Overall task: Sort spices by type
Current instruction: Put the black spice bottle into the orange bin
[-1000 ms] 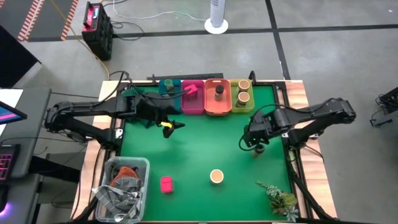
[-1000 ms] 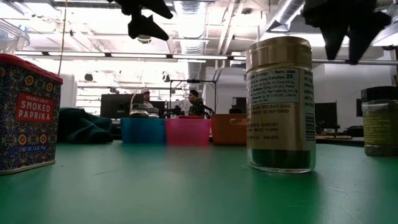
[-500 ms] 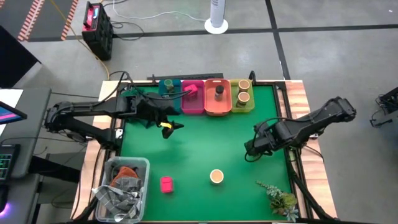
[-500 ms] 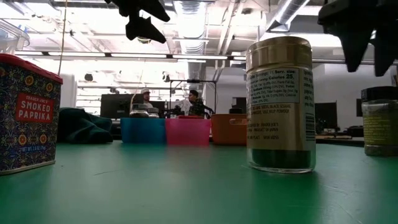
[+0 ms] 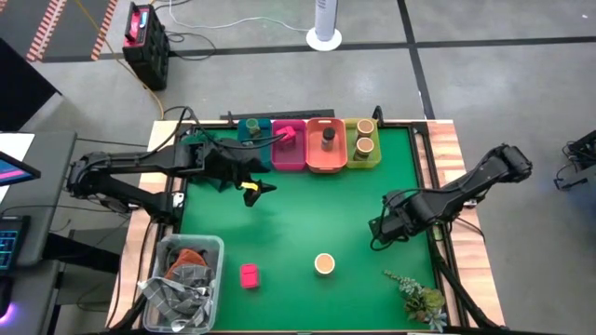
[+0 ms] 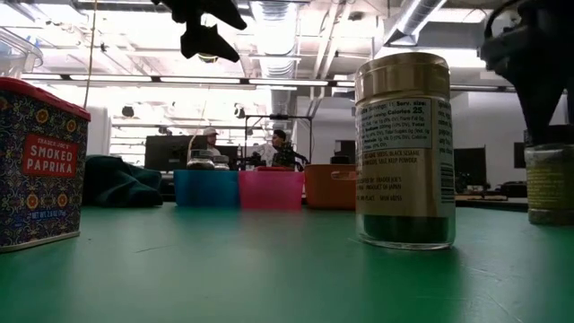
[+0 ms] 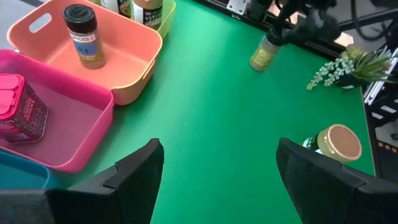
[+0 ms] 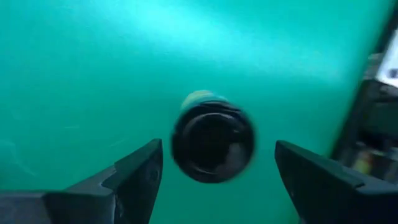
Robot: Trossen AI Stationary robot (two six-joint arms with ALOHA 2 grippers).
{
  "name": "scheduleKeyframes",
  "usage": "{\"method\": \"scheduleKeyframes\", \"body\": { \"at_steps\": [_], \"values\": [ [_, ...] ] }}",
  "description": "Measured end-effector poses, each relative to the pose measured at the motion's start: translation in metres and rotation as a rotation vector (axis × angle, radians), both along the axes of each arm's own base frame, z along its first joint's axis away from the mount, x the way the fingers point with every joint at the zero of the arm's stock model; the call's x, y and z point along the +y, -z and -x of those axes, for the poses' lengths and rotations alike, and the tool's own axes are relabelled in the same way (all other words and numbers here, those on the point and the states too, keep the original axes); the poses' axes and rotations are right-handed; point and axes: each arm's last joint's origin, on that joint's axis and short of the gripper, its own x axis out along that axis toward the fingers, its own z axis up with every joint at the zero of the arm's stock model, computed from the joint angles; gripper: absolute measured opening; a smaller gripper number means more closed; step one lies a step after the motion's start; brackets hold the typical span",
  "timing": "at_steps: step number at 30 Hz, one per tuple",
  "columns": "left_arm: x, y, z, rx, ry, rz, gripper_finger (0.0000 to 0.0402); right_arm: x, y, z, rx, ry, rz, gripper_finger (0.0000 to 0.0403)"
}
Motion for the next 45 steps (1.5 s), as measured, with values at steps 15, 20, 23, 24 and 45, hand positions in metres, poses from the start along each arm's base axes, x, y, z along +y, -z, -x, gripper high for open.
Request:
{"method": "scheduleKeyframes", "body": {
  "at_steps": [15,20,23,24,45],
  "values": [
    [0.001,0.005,-0.014,-0.024,0.01,0.015,0.0295,-0.01,0.04,-0.004,-0.055,0.034,-0.018,0.0331],
    [0.001,0.011,-0.021,-0.012,0.017,0.025,0.0295,-0.015,0.041,-0.008,-0.077,0.02,-0.02,0.0324],
    [0.002,0.014,-0.025,-0.003,0.017,0.025,0.0295,-0.017,0.04,-0.013,-0.112,0.0,-0.032,0.0303],
    [0.002,0.015,-0.026,-0.006,0.017,0.025,0.0295,-0.017,0.04,-0.014,-0.12,0.001,-0.036,0.0295],
    [0.008,0.012,-0.029,-0.028,0.007,0.069,0.0295,-0.026,0.034,-0.017,-0.151,-0.006,-0.096,0.0224]
  ]
}}
